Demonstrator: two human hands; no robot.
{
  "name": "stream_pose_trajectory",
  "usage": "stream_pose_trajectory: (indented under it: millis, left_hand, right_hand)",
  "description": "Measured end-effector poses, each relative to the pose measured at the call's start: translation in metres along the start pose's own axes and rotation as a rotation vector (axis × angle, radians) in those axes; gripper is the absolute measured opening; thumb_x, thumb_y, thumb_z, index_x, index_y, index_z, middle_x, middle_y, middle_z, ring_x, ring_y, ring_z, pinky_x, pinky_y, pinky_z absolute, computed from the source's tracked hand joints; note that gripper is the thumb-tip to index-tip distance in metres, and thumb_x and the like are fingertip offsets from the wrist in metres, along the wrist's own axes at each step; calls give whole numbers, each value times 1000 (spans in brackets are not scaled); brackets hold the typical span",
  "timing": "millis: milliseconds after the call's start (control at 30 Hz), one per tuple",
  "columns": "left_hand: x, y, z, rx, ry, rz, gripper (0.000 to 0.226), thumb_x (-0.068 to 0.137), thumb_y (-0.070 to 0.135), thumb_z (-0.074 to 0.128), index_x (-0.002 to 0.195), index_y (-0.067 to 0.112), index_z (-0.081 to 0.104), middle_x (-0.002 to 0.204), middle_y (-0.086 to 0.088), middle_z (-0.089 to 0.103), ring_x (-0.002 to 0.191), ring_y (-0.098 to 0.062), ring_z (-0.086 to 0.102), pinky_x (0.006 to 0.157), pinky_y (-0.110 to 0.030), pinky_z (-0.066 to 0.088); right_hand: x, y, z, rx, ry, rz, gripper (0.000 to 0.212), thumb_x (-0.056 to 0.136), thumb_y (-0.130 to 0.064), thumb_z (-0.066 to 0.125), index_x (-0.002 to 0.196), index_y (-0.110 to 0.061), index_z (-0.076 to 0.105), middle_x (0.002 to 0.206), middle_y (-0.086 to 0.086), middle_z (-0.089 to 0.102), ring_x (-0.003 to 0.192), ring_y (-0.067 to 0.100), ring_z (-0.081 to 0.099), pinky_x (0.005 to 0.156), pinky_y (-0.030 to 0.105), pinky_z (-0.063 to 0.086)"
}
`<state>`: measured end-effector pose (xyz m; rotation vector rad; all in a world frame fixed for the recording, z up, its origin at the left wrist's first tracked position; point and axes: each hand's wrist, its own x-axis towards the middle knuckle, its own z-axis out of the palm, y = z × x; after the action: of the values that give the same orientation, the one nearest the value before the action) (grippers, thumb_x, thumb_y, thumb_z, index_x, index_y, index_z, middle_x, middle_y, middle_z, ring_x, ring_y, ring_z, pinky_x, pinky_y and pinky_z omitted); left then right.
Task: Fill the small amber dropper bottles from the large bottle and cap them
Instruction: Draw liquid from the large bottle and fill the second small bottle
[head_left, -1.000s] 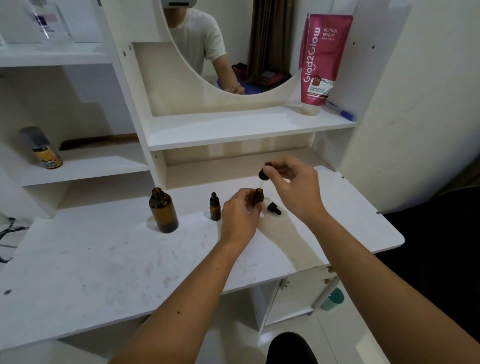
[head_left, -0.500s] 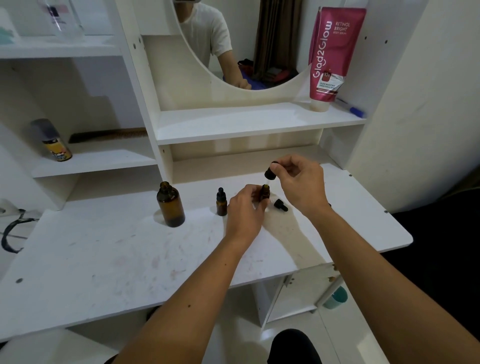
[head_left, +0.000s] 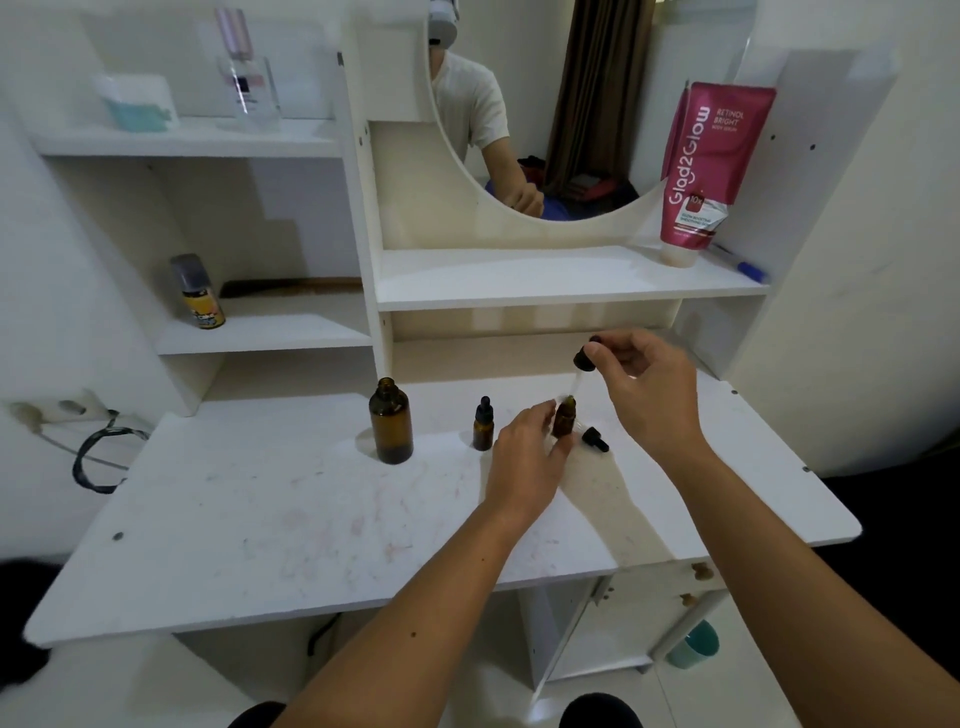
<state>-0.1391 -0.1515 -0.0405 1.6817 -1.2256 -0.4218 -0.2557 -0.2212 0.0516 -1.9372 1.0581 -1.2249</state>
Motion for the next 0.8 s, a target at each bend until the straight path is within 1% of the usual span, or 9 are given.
stream_pose_trajectory:
  millis: [100,167,233,300,400,533,633,700,800]
  left_hand:
    - [-12,-3,-10,-77,-13,-31,49,97,32,71,142,15,59,141,2,63,129,-13,58,110,-30,46]
    - [-21,-6,-20,-137,-33,-61,53,95,33,74,143,18,58,141,6,63,127,-6,58,111,-26,46]
    - [-30,-10,-33,-172,-72,-76,50,94,36,75,140,21,61,135,9,67,122,-3,61,109,-27,49]
    - [-37,-14,-48,-172,-107,-82,48,92,41,76,135,24,65,129,12,69,117,-3,64,107,-31,52]
    - [-48,-23,-77,-147,-115,-106,46,91,44,76,133,27,67,125,14,72,113,-3,67,104,-33,56]
    - [-64,-35,-113,-183,-60,-123,42,89,39,79,128,26,70,116,15,74,105,0,69,99,-30,58]
    - [-73,-45,-134,-197,0,-131,40,88,35,81,125,23,71,111,13,75,101,0,70,97,-28,59]
    - [-76,-51,-146,-185,56,-136,36,88,33,81,122,23,71,105,12,75,97,0,69,94,-25,59]
    - [-76,-60,-160,-152,171,-146,33,87,32,83,115,23,69,98,9,72,91,-8,68,85,-22,59]
  right_hand:
    - [1,-13,-5,-14,34,-54,11,97,-22,74,106,-16,74,87,-22,73,84,-12,69,80,2,48]
    - [0,-21,-5,-26,63,-85,12,96,-21,74,107,-16,74,87,-23,70,82,-16,67,79,1,48]
    - [-1,-29,-3,-16,81,-100,15,96,-23,74,109,-15,75,90,-20,71,84,-13,68,81,3,49]
    - [-3,-38,3,12,83,-117,17,97,-24,74,110,-14,75,92,-17,73,87,-8,69,83,6,51]
    - [-8,-56,17,72,56,-133,15,98,-26,73,108,-15,75,95,-12,76,89,-1,72,83,10,53]
    - [-15,-82,43,166,21,-131,17,98,-26,72,110,-14,75,98,-8,76,88,-3,71,81,10,52]
    - [-19,-99,61,262,-9,-124,16,99,-23,71,110,-12,75,98,-5,78,90,1,73,83,13,54]
    - [-20,-107,73,320,-27,-105,15,98,-22,72,109,-12,75,97,-4,79,90,4,74,85,16,56]
    - [-21,-115,88,359,-50,-80,13,98,-24,72,108,-17,75,99,-4,79,93,9,75,89,23,58]
